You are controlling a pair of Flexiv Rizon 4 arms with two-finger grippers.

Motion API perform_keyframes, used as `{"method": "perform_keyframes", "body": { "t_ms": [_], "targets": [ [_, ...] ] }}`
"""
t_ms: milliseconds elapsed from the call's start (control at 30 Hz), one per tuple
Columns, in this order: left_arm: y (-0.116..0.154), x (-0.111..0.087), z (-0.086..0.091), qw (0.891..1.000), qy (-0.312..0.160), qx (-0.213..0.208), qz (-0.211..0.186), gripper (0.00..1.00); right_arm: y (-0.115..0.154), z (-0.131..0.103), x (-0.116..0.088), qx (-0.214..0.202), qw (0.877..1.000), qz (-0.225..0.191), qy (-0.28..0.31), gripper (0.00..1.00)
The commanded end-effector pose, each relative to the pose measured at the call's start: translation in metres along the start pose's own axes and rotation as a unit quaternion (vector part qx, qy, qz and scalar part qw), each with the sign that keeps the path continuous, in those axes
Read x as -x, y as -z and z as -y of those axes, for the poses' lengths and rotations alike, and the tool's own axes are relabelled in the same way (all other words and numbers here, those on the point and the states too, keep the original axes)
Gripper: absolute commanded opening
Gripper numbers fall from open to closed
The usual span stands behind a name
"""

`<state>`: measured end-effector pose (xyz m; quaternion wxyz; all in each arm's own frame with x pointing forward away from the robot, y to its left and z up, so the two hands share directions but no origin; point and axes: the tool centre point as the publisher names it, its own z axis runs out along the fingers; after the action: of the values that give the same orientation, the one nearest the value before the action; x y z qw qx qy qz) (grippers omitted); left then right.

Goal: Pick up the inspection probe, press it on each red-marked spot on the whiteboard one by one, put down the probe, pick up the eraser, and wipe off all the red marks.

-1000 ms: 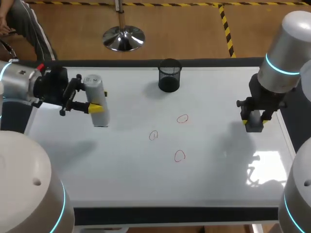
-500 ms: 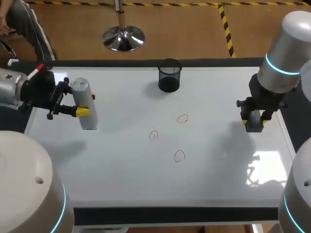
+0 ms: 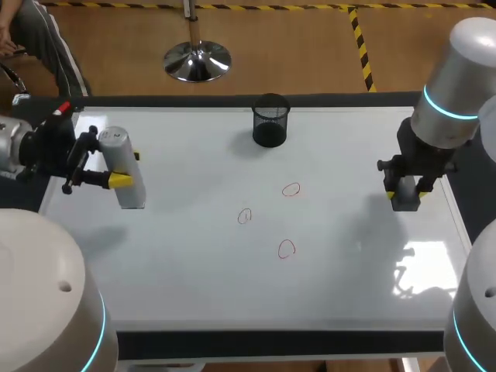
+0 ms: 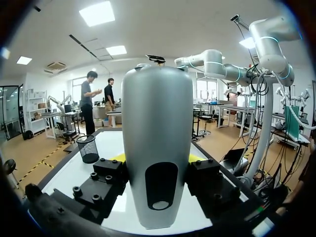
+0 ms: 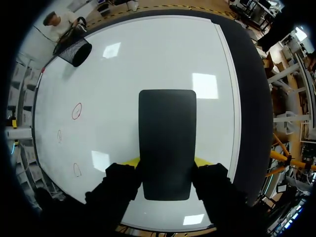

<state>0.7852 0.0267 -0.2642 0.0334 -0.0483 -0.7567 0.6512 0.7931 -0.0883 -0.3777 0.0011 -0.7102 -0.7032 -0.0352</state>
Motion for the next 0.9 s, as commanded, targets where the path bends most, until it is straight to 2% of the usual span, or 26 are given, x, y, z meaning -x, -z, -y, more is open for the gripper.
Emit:
{"method": "perform_keyframes", "body": {
  "t_ms": [33, 567, 900],
  "targets": [
    [0.000, 0.000, 0.001, 1.000, -0.001, -0.001, 0.000, 0.00, 0.001, 0.000, 0.000, 0.000, 1.000, 0.000, 0.001, 0.00],
    [0.000, 0.000, 0.001, 1.000, -0.001, -0.001, 0.000, 0.00, 0.001, 0.000, 0.000, 0.000, 1.000, 0.000, 0.001, 0.00],
    [0.000, 0.000, 0.001, 1.000, -0.001, -0.001, 0.000, 0.00, 0.002, 0.021, -0.034, -0.016, 1.000, -0.005, -0.005, 0.00]
  ]
}}
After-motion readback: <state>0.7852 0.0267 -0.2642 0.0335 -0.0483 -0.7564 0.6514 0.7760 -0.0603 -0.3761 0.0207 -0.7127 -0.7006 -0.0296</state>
